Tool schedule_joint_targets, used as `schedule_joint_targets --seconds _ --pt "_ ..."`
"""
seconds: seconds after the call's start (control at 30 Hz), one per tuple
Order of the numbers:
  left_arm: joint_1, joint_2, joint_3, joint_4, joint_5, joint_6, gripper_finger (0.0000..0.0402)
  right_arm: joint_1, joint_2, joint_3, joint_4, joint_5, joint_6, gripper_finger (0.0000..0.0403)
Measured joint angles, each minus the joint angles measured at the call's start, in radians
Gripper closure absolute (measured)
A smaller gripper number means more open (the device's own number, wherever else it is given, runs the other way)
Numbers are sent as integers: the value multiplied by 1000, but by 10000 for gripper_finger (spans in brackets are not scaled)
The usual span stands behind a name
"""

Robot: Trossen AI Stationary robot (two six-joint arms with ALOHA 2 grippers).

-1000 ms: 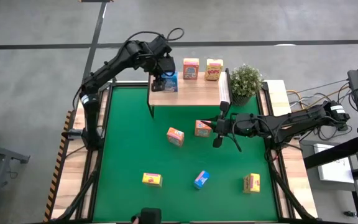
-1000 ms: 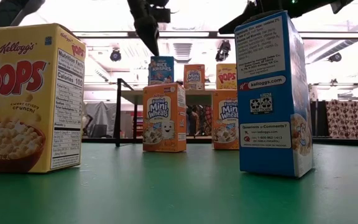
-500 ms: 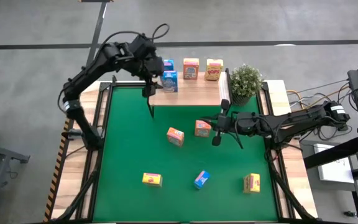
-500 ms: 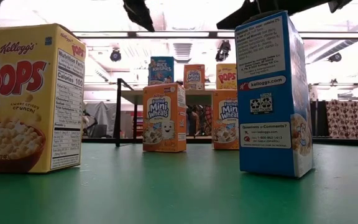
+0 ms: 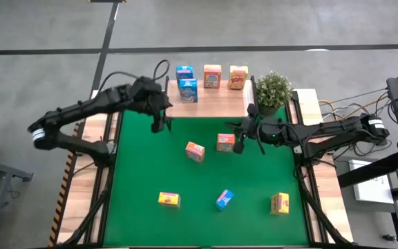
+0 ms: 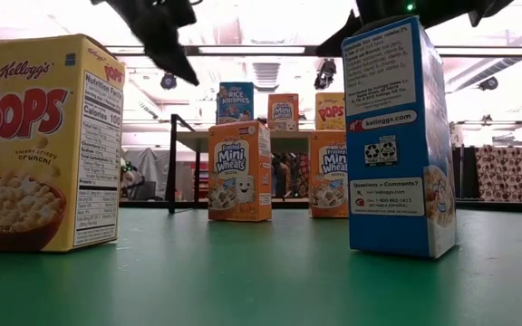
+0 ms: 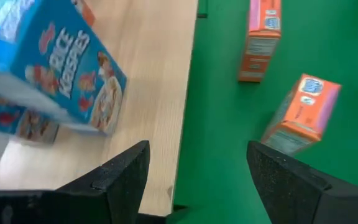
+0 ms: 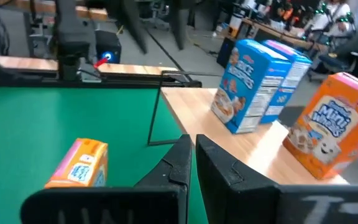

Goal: Stack cereal on shelf
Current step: Put the top blue cereal box on the shelf

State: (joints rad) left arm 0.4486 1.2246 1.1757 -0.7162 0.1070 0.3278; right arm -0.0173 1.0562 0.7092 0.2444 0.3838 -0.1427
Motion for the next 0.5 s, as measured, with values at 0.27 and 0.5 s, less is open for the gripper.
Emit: schedule_joint_targets --seconds 0.27,0.5 --pt "-1 -165 -304 303 -128 -76 150 -103 98 117 -21 -8 73 390" --pt "0 -298 -477 472 -135 -76 150 -189 252 344 -157 -51 66 390"
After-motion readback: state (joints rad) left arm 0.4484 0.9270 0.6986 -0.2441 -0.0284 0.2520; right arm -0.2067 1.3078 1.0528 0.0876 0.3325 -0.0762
